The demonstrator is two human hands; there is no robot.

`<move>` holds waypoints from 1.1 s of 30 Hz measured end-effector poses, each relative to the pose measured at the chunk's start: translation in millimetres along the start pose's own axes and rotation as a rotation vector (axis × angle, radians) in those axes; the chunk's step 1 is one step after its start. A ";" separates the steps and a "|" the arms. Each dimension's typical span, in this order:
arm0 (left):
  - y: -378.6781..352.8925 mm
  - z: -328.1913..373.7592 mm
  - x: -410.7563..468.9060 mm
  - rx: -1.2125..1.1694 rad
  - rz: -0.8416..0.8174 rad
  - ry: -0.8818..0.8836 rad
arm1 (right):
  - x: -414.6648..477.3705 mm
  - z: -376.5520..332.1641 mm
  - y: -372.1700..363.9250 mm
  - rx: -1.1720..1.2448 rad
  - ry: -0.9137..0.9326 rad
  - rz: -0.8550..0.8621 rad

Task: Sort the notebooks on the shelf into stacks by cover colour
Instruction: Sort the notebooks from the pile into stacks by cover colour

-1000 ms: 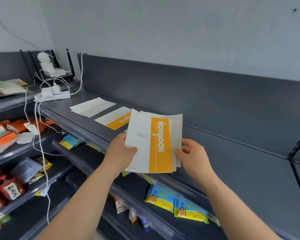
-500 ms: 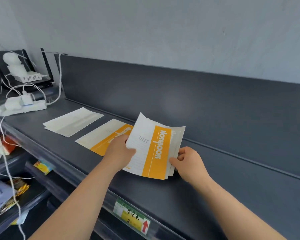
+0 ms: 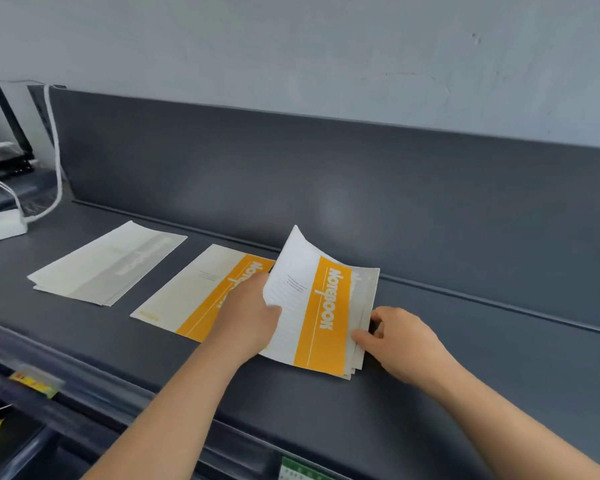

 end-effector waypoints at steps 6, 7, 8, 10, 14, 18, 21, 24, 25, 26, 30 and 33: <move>9.2 -16.0 12.7 -0.052 -0.107 -0.038 | 0.8 -21.2 -6.3 -0.326 -0.027 0.049; 14.0 -17.1 14.9 -0.058 -0.097 -0.057 | 0.4 -27.7 -3.6 -0.376 -0.014 0.099; 19.8 -18.8 17.8 -0.073 -0.078 -0.074 | 0.1 -35.4 -1.1 -0.396 0.004 0.165; 34.0 -23.0 24.3 -0.151 -0.043 -0.069 | -2.1 -54.3 1.1 -0.317 0.024 0.296; 65.6 -38.4 37.8 -0.361 -0.044 0.017 | -6.0 -86.4 -16.9 -0.036 -0.088 0.333; 90.2 -65.0 54.3 -0.427 -0.009 0.075 | -6.1 -119.2 -40.5 0.372 -0.216 0.313; 98.7 -84.5 63.2 -0.317 0.053 0.042 | -5.9 -145.8 -57.9 0.439 -0.182 0.340; 96.8 -98.7 70.9 -0.162 0.067 -0.048 | -3.7 -164.0 -72.5 0.351 -0.158 0.345; 95.5 -103.4 74.1 -0.126 0.066 -0.071 | -2.3 -168.0 -75.7 0.309 -0.149 0.345; 94.0 -108.1 77.0 -0.094 0.064 -0.093 | -0.6 -171.5 -78.7 0.255 -0.139 0.345; 87.0 -122.5 85.7 0.056 0.069 -0.174 | 5.5 -177.4 -90.5 -0.025 -0.068 0.342; 83.3 -127.4 87.5 0.155 0.048 -0.193 | 6.5 -179.5 -95.1 -0.116 -0.017 0.326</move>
Point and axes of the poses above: each hand's wrist, its own x-axis towards the middle knuckle, its own y-axis out of the back of the hand, z = x × y, the point moved 4 cm from there along x, towards the middle knuckle, and after that the axes turned 14 degrees about z, right-handed, at the moved point
